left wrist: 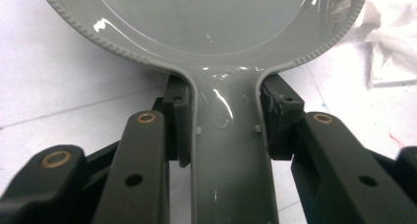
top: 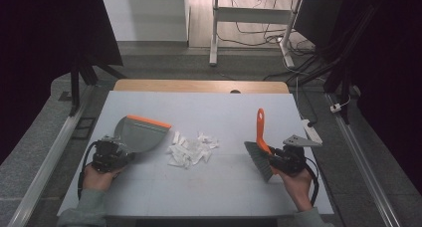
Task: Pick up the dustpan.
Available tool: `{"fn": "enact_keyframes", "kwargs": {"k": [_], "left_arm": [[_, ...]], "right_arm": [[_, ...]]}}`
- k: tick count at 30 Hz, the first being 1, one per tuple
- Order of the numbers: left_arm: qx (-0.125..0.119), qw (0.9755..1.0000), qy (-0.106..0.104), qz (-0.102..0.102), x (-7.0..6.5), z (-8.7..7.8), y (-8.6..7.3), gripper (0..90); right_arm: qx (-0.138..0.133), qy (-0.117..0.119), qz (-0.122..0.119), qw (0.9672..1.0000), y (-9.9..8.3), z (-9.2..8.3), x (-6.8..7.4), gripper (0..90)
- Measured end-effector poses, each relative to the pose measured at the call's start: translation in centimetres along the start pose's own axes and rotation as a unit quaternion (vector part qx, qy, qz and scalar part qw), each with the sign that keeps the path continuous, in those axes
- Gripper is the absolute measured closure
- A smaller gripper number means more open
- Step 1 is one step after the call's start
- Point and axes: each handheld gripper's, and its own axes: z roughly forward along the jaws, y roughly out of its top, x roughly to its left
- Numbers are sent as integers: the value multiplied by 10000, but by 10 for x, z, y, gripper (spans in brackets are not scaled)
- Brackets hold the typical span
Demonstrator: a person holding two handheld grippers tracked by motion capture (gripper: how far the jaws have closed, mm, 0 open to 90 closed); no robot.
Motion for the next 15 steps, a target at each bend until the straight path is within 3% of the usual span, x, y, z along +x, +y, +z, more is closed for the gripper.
{"fn": "enact_keyframes", "kwargs": {"k": [7,15], "left_arm": [[-109,9998,-111,77,2,-4,0,620],[-317,9984,-432,180,10,-16,-1,620]], "right_arm": [[-76,7,-30,10000,1,-2,1,707],[-124,2,-36,9999,1,-3,1,707]]}}
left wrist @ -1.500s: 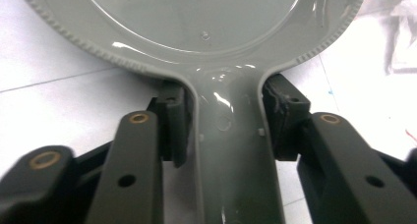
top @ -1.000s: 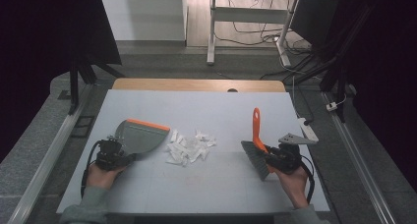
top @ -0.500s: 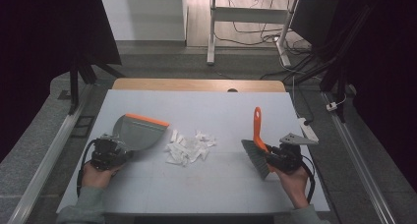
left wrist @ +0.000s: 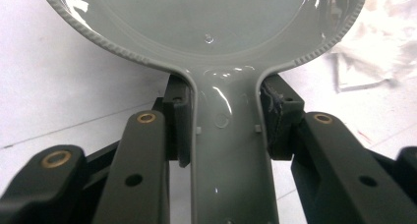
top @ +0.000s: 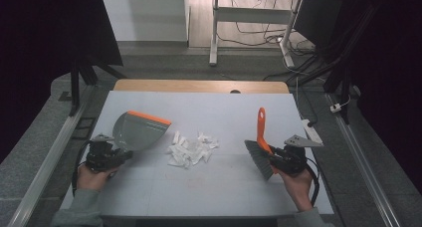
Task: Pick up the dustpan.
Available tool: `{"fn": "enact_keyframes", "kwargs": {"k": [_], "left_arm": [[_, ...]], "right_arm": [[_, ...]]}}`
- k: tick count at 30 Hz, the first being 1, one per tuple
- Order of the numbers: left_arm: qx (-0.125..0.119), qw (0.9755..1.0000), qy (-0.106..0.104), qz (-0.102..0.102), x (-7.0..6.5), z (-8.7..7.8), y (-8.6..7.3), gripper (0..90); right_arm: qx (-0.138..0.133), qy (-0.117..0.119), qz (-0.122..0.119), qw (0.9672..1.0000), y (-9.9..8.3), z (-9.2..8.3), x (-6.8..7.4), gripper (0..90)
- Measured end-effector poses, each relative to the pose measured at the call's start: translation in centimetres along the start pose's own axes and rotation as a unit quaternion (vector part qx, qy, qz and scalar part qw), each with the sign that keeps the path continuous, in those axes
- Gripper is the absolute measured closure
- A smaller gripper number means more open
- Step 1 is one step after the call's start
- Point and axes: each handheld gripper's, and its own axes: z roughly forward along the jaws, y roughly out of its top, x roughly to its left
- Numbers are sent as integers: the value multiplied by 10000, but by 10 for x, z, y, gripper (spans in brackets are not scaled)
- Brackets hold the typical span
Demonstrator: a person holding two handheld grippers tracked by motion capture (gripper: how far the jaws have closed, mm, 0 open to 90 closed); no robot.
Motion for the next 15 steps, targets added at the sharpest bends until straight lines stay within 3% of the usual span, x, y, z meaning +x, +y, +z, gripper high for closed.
{"fn": "enact_keyframes", "kwargs": {"k": [15], "left_arm": [[-196,9992,-216,271,9,-16,-2,620]], "right_arm": [[-15,-36,-28,10000,-1,1,0,707]]}}
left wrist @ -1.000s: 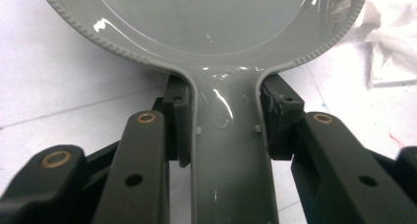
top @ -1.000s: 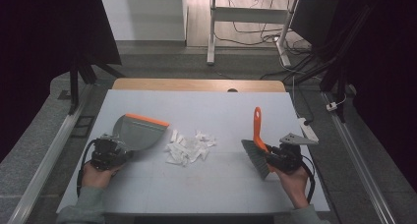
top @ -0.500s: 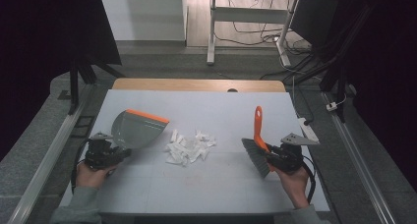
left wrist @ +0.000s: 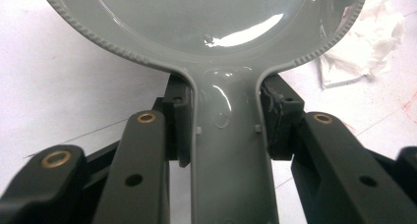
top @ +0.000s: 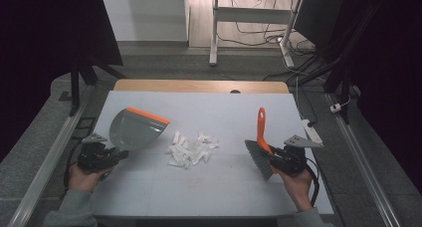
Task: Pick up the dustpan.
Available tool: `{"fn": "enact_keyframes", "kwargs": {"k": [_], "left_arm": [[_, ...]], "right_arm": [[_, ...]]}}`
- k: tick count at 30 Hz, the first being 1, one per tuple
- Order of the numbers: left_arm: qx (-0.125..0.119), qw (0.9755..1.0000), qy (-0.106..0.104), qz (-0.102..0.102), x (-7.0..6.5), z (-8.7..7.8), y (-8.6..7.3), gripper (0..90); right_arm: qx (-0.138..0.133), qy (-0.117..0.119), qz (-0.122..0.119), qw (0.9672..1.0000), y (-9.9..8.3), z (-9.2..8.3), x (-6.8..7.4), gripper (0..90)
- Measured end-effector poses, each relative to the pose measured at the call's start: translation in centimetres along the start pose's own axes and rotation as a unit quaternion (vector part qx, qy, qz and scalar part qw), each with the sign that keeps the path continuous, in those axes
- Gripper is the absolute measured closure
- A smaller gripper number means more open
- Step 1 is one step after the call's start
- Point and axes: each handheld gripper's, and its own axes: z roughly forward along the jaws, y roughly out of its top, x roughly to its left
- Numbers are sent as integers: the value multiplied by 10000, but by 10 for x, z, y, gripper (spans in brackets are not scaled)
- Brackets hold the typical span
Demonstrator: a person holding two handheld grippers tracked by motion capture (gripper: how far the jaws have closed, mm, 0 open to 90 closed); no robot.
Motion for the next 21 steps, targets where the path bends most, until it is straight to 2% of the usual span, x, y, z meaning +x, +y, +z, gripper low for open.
{"fn": "enact_keyframes", "kwargs": {"k": [9,21], "left_arm": [[6,9995,-170,251,5,-8,-4,620],[20,9982,-360,477,11,-15,-9,620]], "right_arm": [[-19,-8,-11,10000,0,0,0,707],[7,11,-24,10000,-1,1,0,707]]}}
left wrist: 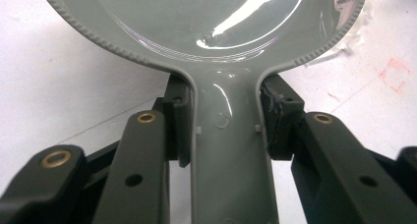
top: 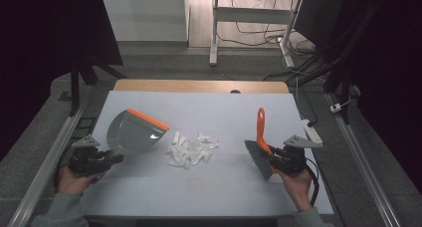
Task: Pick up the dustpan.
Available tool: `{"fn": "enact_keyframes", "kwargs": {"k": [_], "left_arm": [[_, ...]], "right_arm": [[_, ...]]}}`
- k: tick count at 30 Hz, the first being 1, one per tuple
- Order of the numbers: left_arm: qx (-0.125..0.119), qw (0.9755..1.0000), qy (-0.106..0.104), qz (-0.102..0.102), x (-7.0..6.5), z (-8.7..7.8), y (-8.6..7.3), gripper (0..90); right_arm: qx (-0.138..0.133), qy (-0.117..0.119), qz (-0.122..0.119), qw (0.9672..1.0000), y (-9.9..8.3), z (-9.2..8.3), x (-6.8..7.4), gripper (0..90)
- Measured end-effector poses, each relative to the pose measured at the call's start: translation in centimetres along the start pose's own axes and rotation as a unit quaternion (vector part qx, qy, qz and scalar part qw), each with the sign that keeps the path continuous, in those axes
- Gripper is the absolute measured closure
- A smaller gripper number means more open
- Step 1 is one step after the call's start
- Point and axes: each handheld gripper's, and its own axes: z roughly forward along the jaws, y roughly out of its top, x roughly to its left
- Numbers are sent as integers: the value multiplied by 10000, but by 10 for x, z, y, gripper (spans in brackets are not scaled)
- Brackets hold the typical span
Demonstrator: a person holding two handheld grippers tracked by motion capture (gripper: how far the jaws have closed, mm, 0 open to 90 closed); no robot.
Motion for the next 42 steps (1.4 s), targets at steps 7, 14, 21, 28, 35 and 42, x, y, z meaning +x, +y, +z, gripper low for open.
{"fn": "enact_keyframes", "kwargs": {"k": [7,14,21,28,35,42], "left_arm": [[52,9996,-125,243,-2,-4,-2,620],[24,9989,-282,365,-4,-8,-4,620],[84,9978,-364,542,-5,-10,-7,620],[87,9973,-425,588,-5,-14,-12,620],[156,9955,-585,732,-4,-17,-21,619],[302,9942,-640,811,-3,-17,-30,619]], "right_arm": [[-40,-18,-6,10000,0,-1,0,707],[-40,-15,-8,10000,0,-1,0,707],[-66,-40,-9,10000,1,-2,-1,707],[-70,-35,-7,10000,0,-2,0,707],[-76,-44,1,10000,1,-2,0,707],[-39,-39,-17,10000,0,0,1,707]]}}
